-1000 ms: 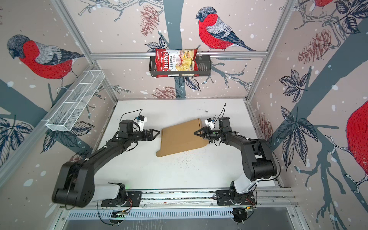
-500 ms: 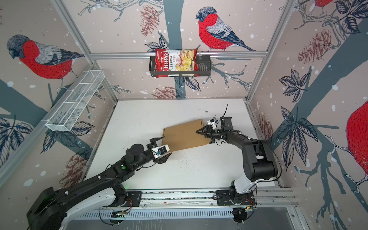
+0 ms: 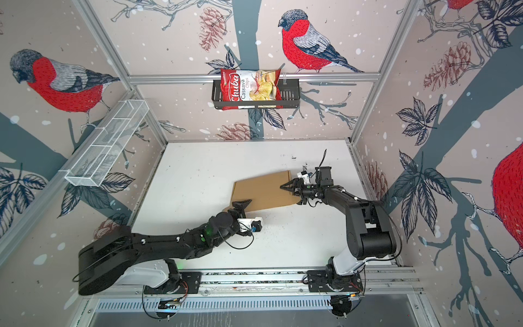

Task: Assemble paper box
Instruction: Turn over the paper box at the center of the table.

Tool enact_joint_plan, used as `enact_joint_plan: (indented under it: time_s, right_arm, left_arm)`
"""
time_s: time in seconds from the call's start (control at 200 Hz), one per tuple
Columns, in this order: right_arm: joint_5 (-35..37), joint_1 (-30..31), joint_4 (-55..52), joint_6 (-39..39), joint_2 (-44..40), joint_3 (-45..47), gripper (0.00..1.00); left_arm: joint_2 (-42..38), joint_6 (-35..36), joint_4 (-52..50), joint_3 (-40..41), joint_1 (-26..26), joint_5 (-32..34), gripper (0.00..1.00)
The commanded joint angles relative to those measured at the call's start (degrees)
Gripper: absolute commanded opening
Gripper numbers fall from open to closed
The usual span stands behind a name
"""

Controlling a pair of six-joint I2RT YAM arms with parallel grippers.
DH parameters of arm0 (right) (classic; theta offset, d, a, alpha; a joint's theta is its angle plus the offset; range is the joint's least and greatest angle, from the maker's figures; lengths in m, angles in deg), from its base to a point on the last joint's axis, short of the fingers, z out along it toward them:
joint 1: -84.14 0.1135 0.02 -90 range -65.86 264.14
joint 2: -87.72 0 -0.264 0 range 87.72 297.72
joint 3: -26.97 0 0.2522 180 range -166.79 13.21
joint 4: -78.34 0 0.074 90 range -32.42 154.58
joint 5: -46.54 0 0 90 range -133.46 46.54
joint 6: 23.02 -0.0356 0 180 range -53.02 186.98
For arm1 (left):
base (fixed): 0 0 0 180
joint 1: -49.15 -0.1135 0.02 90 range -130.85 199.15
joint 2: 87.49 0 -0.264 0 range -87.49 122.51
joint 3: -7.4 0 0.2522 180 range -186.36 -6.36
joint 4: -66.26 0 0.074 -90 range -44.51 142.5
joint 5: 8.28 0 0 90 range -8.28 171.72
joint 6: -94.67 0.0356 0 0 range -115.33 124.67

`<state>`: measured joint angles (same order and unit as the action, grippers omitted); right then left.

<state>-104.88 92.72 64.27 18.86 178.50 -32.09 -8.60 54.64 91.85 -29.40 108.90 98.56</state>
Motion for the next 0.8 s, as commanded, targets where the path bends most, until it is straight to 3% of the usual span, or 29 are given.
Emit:
enact_joint_plan:
  time_s: [0.0, 0.1, 0.195, 0.235, 0.465, 0.495, 0.56, 0.59, 0.795]
  right_arm:
    - [0.2, 0.0, 1.0, -1.4, -0.3, 0.1, 0.6]
    - [0.2, 0.0, 1.0, -1.4, -0.3, 0.3, 0.6]
    - [0.3, -0.1, 1.3, -1.7, -0.4, 0.7, 0.6]
    - [0.2, 0.0, 1.4, -1.9, -0.5, 0.8, 0.6]
    - [0.2, -0.1, 1.0, -2.1, -1.5, 1.0, 0.6]
    - [0.2, -0.1, 1.1, -2.1, -1.5, 1.1, 0.6]
    - [0.3, -0.1, 1.2, -2.1, -1.5, 1.3, 0.6]
    - [0.3, -0.1, 1.3, -2.1, -1.5, 1.4, 0.6]
    - [0.2, -0.2, 1.3, -1.8, -1.5, 1.7, 0.61]
  left_arm:
    - [4.9, 0.9, 13.5, 0.0, 0.1, 10.2, 0.95]
    - [12.0, 3.9, 23.6, -0.4, 1.1, 17.5, 0.92]
    - [20.7, 11.5, 45.3, 1.3, 1.6, 22.7, 0.94]
    - [23.7, 14.2, 49.9, 1.0, 1.7, 24.4, 0.93]
    - [23.2, 12.7, 44.5, 0.8, 2.1, 22.9, 0.78]
    - [22.9, 12.4, 43.7, 1.0, 2.1, 22.4, 0.7]
    - [22.5, 12.6, 43.0, 1.5, 2.3, 21.8, 0.43]
    - [22.3, 13.0, 43.0, 1.8, 2.4, 21.7, 0.37]
    - [17.9, 13.5, 38.7, 3.7, 2.9, 20.8, 0.41]
